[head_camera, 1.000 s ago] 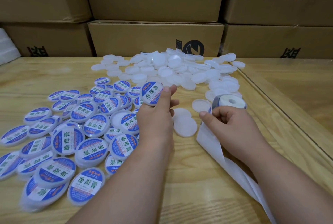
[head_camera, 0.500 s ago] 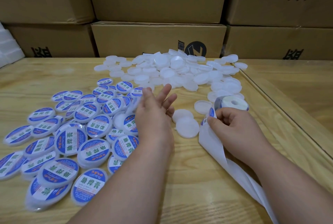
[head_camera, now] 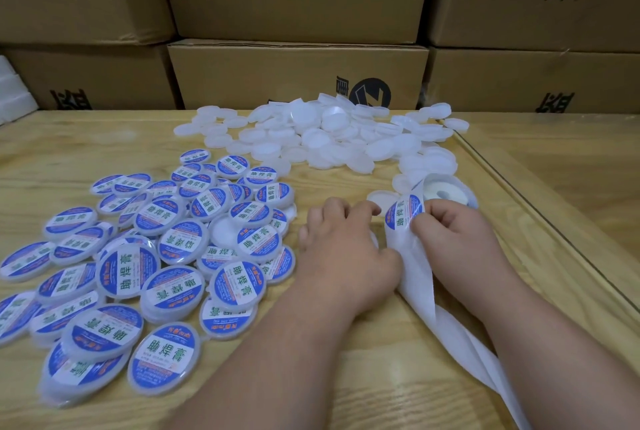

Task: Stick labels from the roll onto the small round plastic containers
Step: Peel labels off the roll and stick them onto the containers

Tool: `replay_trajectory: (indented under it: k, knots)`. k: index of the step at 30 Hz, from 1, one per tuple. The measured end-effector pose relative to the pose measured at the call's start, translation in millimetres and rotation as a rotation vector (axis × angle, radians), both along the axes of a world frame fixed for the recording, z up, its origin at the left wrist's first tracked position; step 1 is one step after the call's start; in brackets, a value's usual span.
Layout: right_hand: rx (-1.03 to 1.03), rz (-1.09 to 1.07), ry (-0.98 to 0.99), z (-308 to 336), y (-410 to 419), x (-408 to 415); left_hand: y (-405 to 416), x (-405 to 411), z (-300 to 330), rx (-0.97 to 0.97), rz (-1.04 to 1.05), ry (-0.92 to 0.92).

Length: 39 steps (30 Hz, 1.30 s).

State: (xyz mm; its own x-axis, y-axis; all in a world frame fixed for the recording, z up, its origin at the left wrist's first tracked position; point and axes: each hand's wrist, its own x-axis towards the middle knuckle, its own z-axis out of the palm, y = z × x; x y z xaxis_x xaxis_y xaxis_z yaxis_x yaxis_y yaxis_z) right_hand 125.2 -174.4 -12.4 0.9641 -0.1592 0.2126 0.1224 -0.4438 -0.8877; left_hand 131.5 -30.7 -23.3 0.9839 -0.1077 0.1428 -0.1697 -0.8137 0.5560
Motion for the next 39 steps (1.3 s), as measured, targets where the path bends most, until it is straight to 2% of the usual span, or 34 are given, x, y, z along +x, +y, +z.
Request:
replay_trajectory:
  k: [2,5,13,19,31,36,39]
  knots:
    - [-0.02,-0.009,-0.007,-1.8,-1.1,0.6,0.2,0.5,-1.1,0.029,-0.008,0.003]
    - [-0.024,-0.013,-0.024,-2.3,-1.9,2.0,0.0,1.1,-2.0,-0.037,-0.013,-0.002]
    - [0.077,0.004,-0.01,-0.6,-2.6,0.3,3.8,8.9,-3.2,-0.363,-0.007,-0.058]
    - [0.066,0.012,-0.009,0.4,-1.5,-1.1,10.7,9.6,3.7,-0.619,0.068,-0.149]
    - [0.062,0.056,-0.027,-0.9,-0.4,-1.1,4.8,2.7,2.5,-0.635,-0.098,-0.374]
    - [0.041,0.059,-0.053,-5.3,-2.3,0.2,0.5,2.4,1.7,-0.579,-0.185,-0.292]
    - [0.103,0.085,-0.027,-5.7,-2.2,0.3,0.7,2.0,2.8,-0.562,-0.187,-0.259]
